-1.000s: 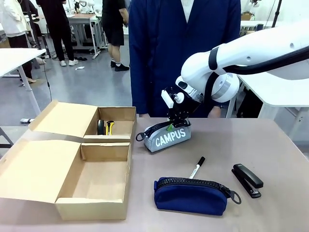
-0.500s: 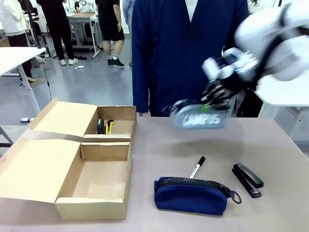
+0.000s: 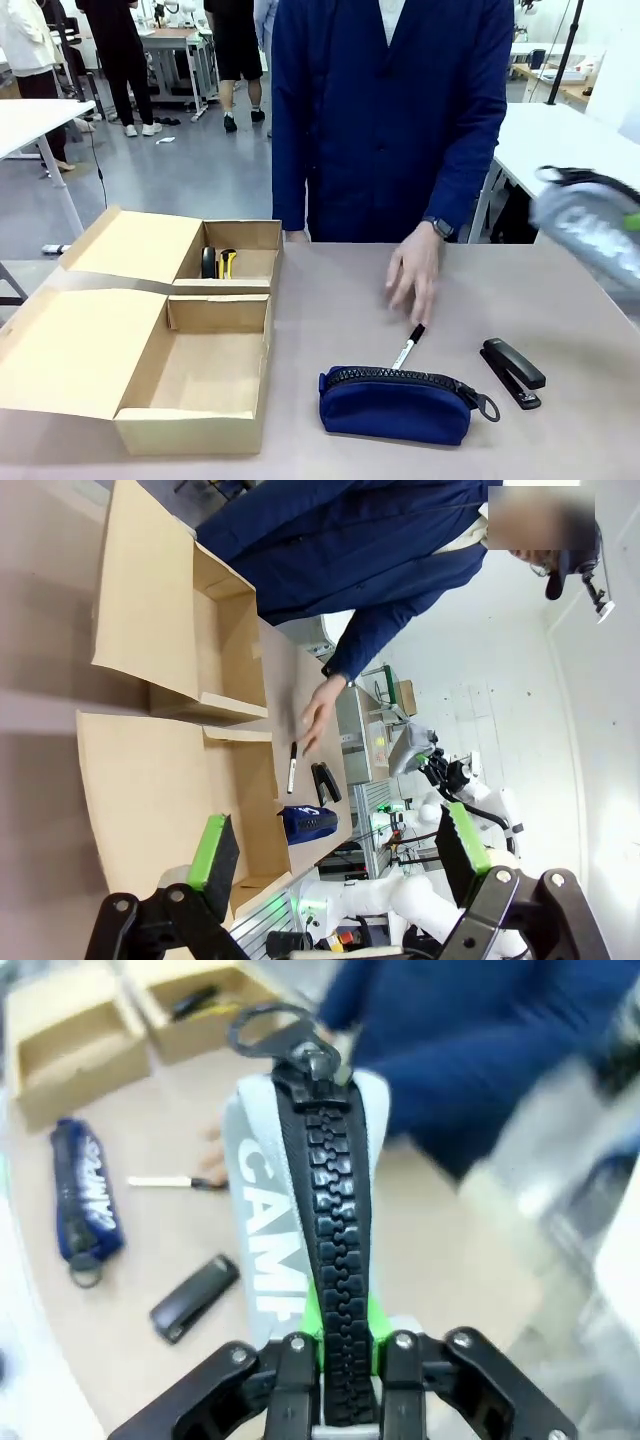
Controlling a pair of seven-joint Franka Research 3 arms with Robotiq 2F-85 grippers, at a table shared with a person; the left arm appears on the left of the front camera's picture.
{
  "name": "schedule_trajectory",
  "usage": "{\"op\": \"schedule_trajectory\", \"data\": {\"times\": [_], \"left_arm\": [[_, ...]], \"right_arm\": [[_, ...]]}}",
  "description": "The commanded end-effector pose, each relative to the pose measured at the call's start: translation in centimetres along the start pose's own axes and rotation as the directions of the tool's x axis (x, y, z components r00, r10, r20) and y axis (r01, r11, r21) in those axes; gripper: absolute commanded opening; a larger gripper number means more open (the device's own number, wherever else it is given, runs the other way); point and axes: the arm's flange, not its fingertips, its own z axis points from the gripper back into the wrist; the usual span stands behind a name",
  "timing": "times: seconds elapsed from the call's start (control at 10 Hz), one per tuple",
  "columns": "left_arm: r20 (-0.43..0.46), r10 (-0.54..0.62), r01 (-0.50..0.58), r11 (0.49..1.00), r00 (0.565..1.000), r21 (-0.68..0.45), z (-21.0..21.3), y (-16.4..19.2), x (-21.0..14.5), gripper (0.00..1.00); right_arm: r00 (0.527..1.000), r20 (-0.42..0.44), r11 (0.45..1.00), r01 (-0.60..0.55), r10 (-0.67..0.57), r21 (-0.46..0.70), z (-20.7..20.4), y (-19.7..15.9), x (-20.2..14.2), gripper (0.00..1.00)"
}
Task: Place items inside the box.
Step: Pick up a Pencil pouch or Stapler and place it inside the Mailer Box closest to the robot.
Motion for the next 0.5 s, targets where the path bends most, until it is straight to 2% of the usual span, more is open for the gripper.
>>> {"op": "schedule_trajectory", "data": {"times": [0.0, 0.1, 0.3, 0.4], "left_arm": [[0.015, -0.019, 0.019, 0.999, 1.000, -0.028, -0.1, -0.1, 0.0, 1.00], [0.015, -0.019, 0.019, 0.999, 1.000, -0.028, -0.1, -0.1, 0.0, 1.00], [0.015, -0.019, 0.019, 0.999, 1.000, -0.028, -0.1, -0.1, 0.0, 1.00], [0.015, -0.019, 0.019, 0.999, 1.000, -0.028, -0.1, -0.1, 0.0, 1.00]], "right_arm": [[0.968, 0.014, 0.967, 0.250, -0.249, -0.046, 3.3, 0.8, -4.3, 0.00], [0.934, 0.047, 0.934, 0.356, -0.355, -0.038, 4.8, 1.4, -7.3, 0.00], [0.958, 0.151, 0.959, 0.217, -0.245, 0.183, 6.3, 4.3, -9.2, 0.00], [0.969, 0.141, 0.933, 0.148, -0.203, 0.327, 6.7, 6.1, -9.0, 0.00]]}}
